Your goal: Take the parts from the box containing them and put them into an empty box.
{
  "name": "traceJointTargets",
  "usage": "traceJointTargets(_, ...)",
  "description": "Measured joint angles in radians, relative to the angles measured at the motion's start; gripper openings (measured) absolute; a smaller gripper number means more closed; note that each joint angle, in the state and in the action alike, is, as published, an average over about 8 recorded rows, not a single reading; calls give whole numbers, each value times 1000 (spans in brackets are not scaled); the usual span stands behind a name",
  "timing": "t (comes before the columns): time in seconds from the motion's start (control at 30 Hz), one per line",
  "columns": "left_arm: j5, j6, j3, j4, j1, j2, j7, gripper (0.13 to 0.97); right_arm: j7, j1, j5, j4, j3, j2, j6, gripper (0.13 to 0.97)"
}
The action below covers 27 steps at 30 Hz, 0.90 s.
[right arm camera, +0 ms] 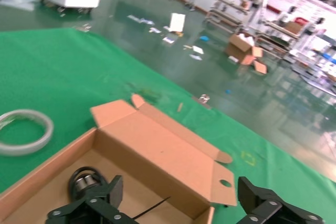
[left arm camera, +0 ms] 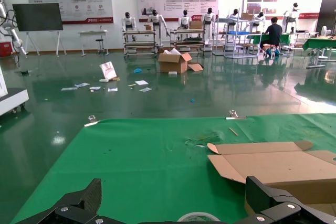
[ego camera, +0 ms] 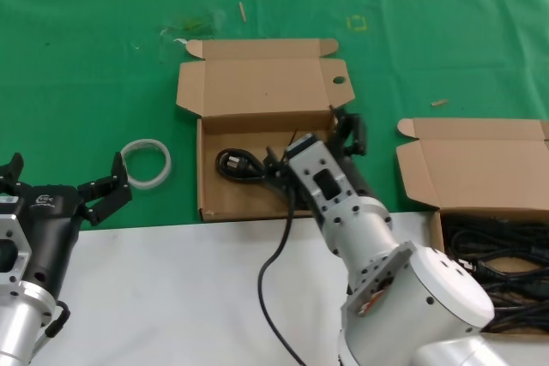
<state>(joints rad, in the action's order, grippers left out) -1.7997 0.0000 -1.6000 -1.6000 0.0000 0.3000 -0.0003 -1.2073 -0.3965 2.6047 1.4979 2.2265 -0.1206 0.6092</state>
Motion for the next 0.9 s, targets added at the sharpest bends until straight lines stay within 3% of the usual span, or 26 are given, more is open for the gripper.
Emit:
traceJointTargets(0.27, 0, 0, 0, 0, 0, 0, 0, 966, 152, 50, -101, 13, -79, 0, -76, 795)
traceJointTargets(0.57, 0, 0, 0, 0, 0, 0, 0, 966, 322, 106, -214, 27, -167, 0, -162, 912)
traceJointTargets(0.9, 0, 0, 0, 0, 0, 0, 0, 966, 513, 168, -341, 43, -266, 0, -258, 964)
